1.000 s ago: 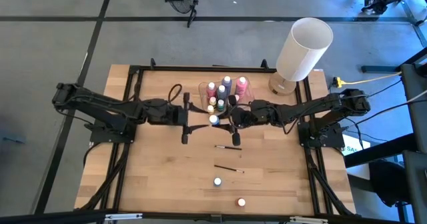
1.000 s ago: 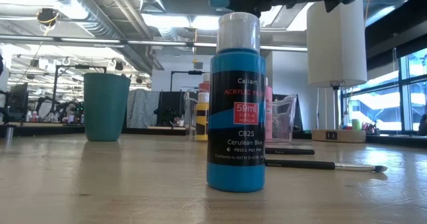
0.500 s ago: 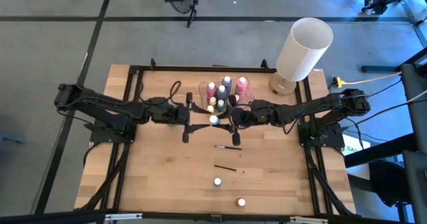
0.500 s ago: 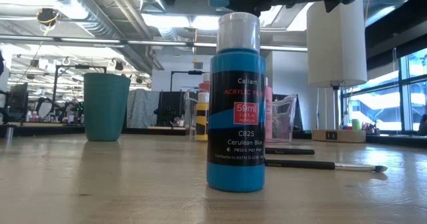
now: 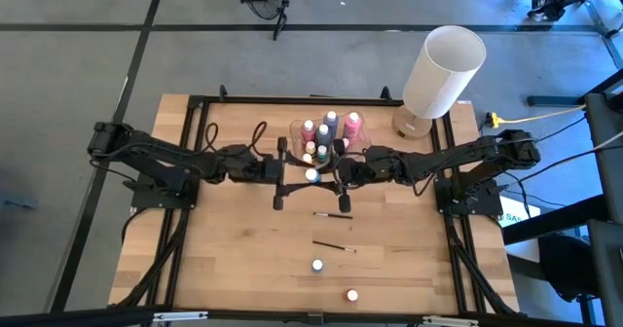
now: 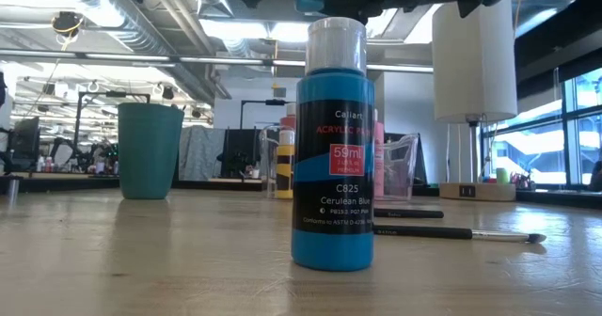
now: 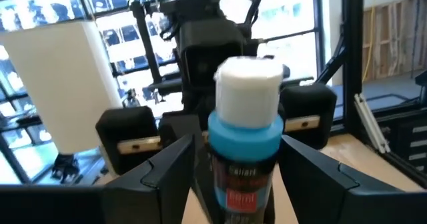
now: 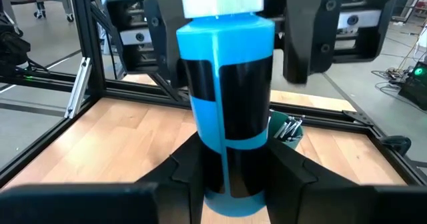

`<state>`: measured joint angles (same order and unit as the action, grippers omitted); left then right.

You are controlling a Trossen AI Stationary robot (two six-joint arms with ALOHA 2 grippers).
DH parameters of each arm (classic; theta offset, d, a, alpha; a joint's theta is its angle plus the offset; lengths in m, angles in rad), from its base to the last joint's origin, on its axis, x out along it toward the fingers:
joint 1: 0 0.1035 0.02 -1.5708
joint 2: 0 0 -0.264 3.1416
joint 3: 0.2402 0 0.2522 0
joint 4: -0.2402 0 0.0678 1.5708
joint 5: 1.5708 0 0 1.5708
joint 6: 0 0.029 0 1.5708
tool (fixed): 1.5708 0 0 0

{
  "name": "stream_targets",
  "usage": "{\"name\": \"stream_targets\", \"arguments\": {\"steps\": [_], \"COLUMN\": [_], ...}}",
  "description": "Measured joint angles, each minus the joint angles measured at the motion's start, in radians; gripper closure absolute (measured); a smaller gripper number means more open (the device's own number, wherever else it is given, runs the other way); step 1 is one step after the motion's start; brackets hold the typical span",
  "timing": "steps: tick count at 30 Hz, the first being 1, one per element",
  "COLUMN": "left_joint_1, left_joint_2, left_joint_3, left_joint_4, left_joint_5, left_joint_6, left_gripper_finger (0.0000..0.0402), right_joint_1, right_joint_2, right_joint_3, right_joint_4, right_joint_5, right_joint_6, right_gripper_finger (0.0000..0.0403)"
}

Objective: Pick & Place Paint Supplies
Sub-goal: Put the blue paint bottle into the transparent bin

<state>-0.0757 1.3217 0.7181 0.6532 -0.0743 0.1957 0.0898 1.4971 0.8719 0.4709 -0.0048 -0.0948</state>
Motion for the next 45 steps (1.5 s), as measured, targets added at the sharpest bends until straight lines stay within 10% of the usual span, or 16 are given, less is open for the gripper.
{"name": "stream_targets", "arguments": {"steps": [20, 34, 45], "left_joint_1": [0.0, 0.001, 0.001], "left_joint_2": [0.011, -0.077, -0.183], "left_joint_3": [0.0, 0.0, 0.001], "left_joint_4": [0.031, -0.112, -0.42], "left_joint_5": [0.014, -0.046, -0.267], "left_joint_6": [0.058, 0.065, 0.008], "left_gripper_finger": [0.0292, 0.0303, 0.0303], "right_joint_1": [0.0, 0.003, 0.003], "right_joint_2": [0.0, -0.014, -0.069], "right_joint_3": [0.0, 0.0, 0.0], "right_joint_4": [0.007, -0.117, -0.131], "right_joint_5": [0.001, 0.023, 0.04], "right_joint_6": [-0.002, 0.084, 0.023], "right_gripper_finger": [0.0286, 0.0124, 0.0106]}}
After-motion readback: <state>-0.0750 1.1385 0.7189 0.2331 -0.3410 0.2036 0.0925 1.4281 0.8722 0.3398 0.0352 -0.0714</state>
